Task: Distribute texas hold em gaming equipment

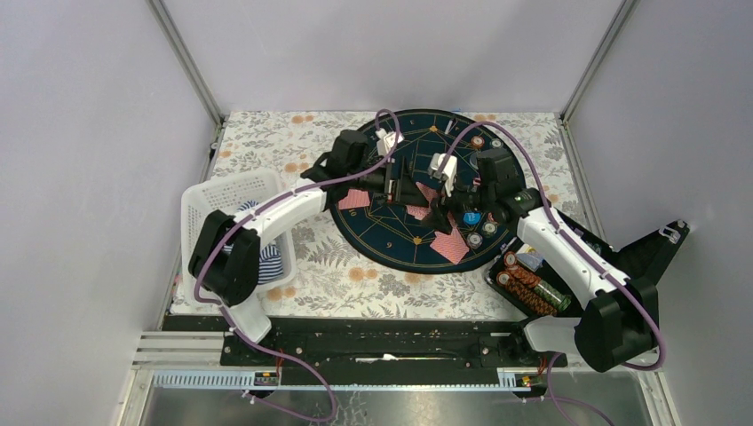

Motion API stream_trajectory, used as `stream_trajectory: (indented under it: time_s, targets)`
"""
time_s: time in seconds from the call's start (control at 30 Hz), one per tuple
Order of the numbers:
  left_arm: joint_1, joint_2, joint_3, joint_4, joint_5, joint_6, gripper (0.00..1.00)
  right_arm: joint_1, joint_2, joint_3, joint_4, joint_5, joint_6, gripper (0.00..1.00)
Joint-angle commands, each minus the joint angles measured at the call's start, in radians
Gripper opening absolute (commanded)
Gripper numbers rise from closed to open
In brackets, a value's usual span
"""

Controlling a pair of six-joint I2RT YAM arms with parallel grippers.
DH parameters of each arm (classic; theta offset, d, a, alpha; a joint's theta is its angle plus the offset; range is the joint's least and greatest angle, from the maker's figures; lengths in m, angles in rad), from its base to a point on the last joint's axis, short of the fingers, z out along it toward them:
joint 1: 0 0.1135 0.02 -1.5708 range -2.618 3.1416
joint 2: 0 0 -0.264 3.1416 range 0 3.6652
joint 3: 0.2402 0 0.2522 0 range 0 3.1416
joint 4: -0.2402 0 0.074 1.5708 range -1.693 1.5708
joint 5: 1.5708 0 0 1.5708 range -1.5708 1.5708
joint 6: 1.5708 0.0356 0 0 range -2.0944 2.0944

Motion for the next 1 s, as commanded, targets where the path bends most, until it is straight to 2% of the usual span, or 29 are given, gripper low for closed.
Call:
stream_trajectory:
  time_s: [0.0, 0.1, 0.17, 0.33, 0.43, 0.5, 0.6, 0.7, 0.77, 0.97]
  targets:
    - [-0.029, 0.033, 0.046, 0.095, 0.077, -0.077, 0.84, 0.028, -0.004, 0.047, 0.02, -0.05, -0.027, 0.0]
    - [-0.034, 0.051, 0.025, 0.151, 0.105, -0.144, 0.78, 0.035, -0.001, 0.05, 0.02, -0.042, -0.036, 0.0]
    - [-0.038, 0.06, 0.0, 0.214, 0.127, -0.204, 0.69, 0.043, 0.001, 0.054, 0.016, -0.023, -0.046, 0.01]
    - [-0.041, 0.063, -0.056, 0.35, 0.156, -0.305, 0.31, 0.051, 0.007, 0.069, -0.021, 0.023, -0.085, 0.09]
    - [-0.041, 0.059, -0.065, 0.356, 0.151, -0.319, 0.09, 0.055, 0.01, 0.08, -0.049, 0.068, -0.103, 0.25]
    - [-0.04, 0.055, -0.071, 0.354, 0.142, -0.329, 0.0, 0.058, 0.015, 0.094, -0.077, 0.103, -0.115, 0.54]
    - [-0.039, 0.045, -0.082, 0.344, 0.123, -0.335, 0.0, 0.061, 0.028, 0.129, -0.149, 0.147, -0.153, 0.82]
    - [-0.038, 0.039, -0.083, 0.331, 0.104, -0.34, 0.0, 0.068, 0.035, 0.147, -0.187, 0.186, -0.174, 0.92]
    - [-0.038, 0.038, -0.08, 0.329, 0.1, -0.348, 0.0, 0.076, 0.039, 0.156, -0.203, 0.21, -0.182, 0.97]
    - [-0.038, 0.037, -0.089, 0.362, 0.099, -0.386, 0.0, 0.102, 0.061, 0.172, -0.207, 0.242, -0.164, 0.99]
